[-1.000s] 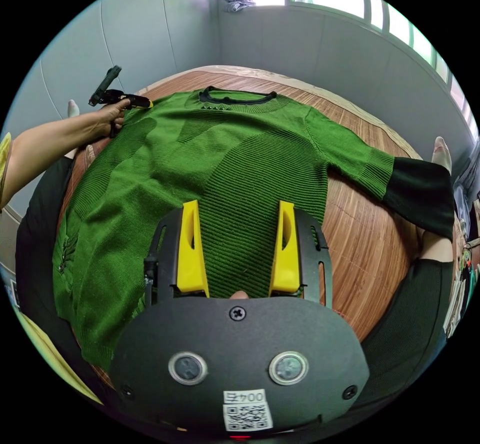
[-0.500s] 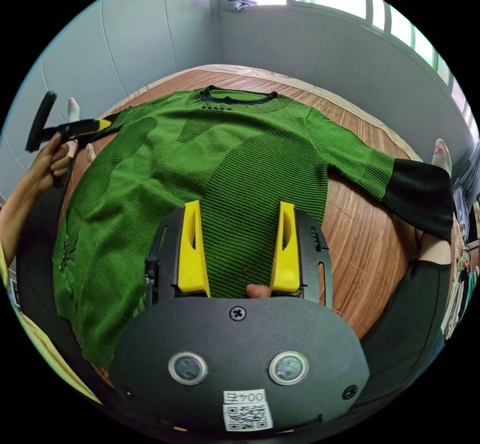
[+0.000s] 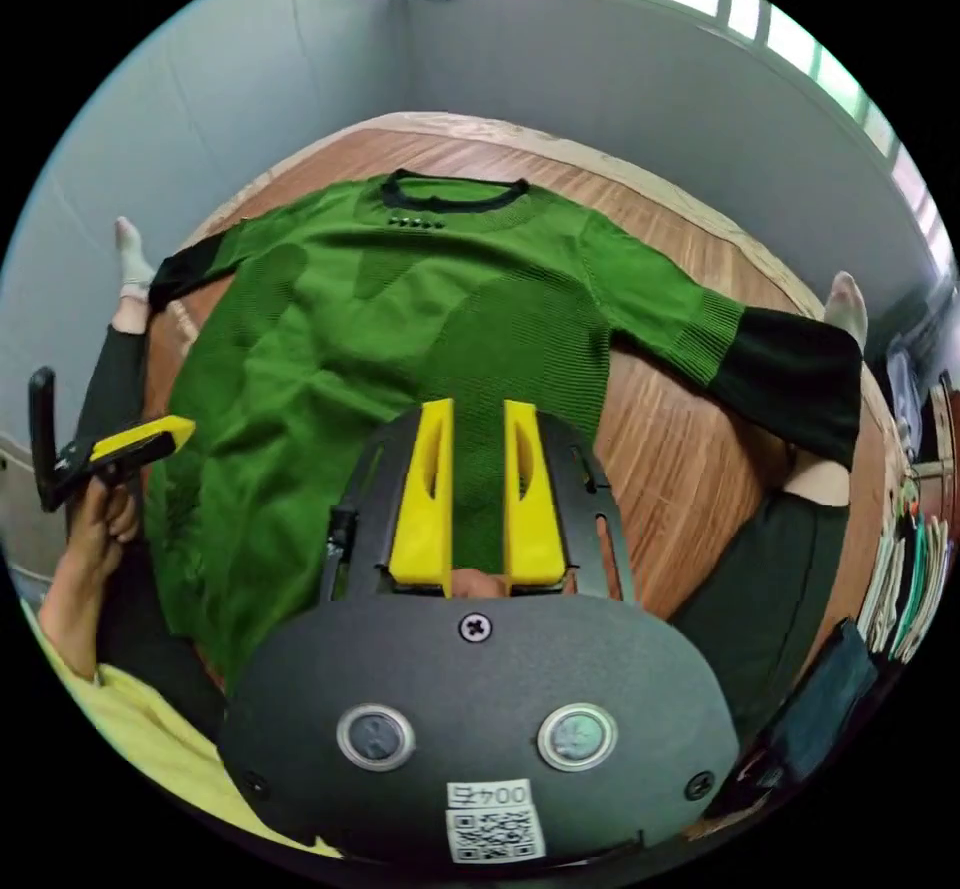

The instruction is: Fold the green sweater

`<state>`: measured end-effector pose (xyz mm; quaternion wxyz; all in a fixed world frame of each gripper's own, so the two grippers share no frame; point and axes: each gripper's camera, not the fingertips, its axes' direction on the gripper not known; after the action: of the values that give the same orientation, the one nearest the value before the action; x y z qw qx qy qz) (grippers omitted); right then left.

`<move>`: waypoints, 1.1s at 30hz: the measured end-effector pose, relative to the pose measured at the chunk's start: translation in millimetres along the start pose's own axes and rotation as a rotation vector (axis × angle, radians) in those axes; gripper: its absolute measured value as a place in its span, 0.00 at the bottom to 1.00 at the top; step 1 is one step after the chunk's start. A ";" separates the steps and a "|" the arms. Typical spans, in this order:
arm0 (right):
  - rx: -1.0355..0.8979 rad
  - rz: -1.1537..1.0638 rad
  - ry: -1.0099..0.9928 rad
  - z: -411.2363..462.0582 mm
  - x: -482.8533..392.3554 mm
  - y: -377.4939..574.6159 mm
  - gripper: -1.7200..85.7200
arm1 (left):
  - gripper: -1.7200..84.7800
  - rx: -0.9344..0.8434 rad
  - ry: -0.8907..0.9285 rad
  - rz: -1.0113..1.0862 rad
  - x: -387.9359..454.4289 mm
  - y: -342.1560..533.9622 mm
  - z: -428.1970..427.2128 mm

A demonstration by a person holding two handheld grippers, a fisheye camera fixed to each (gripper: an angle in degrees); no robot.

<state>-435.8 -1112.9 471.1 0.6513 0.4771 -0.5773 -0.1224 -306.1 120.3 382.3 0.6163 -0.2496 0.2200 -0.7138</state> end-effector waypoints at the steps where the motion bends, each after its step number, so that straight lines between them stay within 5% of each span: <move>1: -0.033 -0.010 -0.046 -8.9 1.0 1.1 0.07 | 0.02 0.000 0.013 0.009 7.0 2.7 -2.2; 8: -0.245 0.022 -0.297 0.4 -5.5 53.8 0.10 | 0.02 -0.055 -0.008 0.027 36.7 32.5 -0.2; 18: -0.308 -0.049 -0.200 19.0 -25.0 45.1 0.09 | 0.02 -0.183 -0.166 0.129 64.7 61.2 13.6; 33: -0.343 -0.076 -0.184 32.6 -16.4 26.0 0.09 | 0.02 -0.315 -0.147 0.208 66.4 75.2 18.1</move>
<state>-479.3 -1103.5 476.5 0.6624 0.3673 -0.5867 -0.2867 -244.5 43.7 355.3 0.6545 -0.3701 0.3081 -0.5828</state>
